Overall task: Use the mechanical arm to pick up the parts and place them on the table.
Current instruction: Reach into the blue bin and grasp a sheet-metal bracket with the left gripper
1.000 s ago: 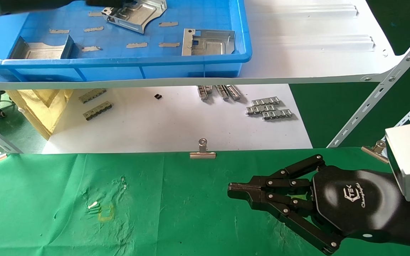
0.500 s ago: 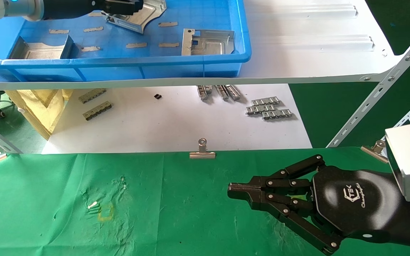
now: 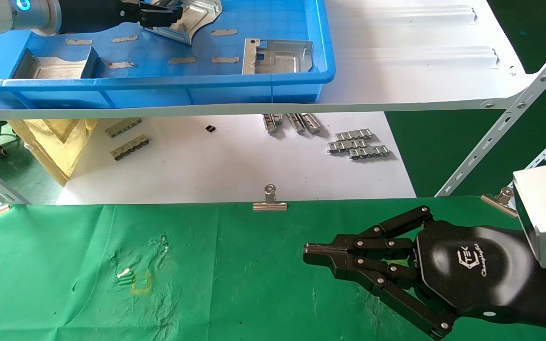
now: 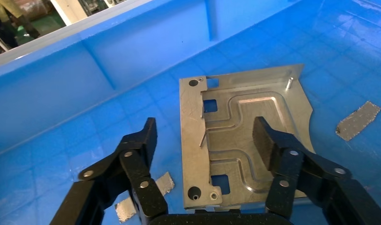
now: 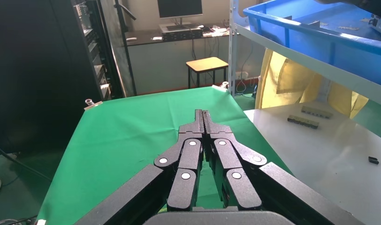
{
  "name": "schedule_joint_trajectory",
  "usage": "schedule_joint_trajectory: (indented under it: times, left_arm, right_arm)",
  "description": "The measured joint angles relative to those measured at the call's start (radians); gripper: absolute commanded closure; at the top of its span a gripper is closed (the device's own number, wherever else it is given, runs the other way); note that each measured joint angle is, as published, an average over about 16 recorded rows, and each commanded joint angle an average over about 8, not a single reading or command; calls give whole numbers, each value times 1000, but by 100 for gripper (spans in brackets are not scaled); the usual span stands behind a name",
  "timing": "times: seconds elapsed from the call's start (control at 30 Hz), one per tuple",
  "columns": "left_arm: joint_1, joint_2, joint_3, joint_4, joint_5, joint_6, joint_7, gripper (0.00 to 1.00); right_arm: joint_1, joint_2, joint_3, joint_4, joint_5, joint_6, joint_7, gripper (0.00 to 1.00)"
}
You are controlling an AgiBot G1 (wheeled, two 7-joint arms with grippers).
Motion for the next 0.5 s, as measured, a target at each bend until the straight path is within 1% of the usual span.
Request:
schedule_joint_trajectory:
  times: [0.3, 0.33, 0.37, 0.43, 0.47, 0.5]
  left_arm:
    - [-2, 0, 4, 3, 5, -11, -6, 100]
    - [-2, 0, 4, 3, 6, -13, -7, 100]
    - [-2, -1, 4, 3, 6, -14, -7, 100]
    - [-2, -1, 4, 3, 6, -16, -8, 100]
    - [-2, -1, 4, 3, 6, -17, -8, 100]
    - [-2, -1, 4, 2, 6, -18, -8, 100]
  right_arm:
    - [0, 0, 0, 0, 0, 0, 0, 100]
    - [0, 0, 0, 0, 0, 0, 0, 98]
    - [0, 0, 0, 0, 0, 0, 0, 94]
    - [0, 0, 0, 0, 0, 0, 0, 78]
    - [0, 0, 0, 0, 0, 0, 0, 69]
    - [0, 0, -1, 0, 0, 0, 0, 57]
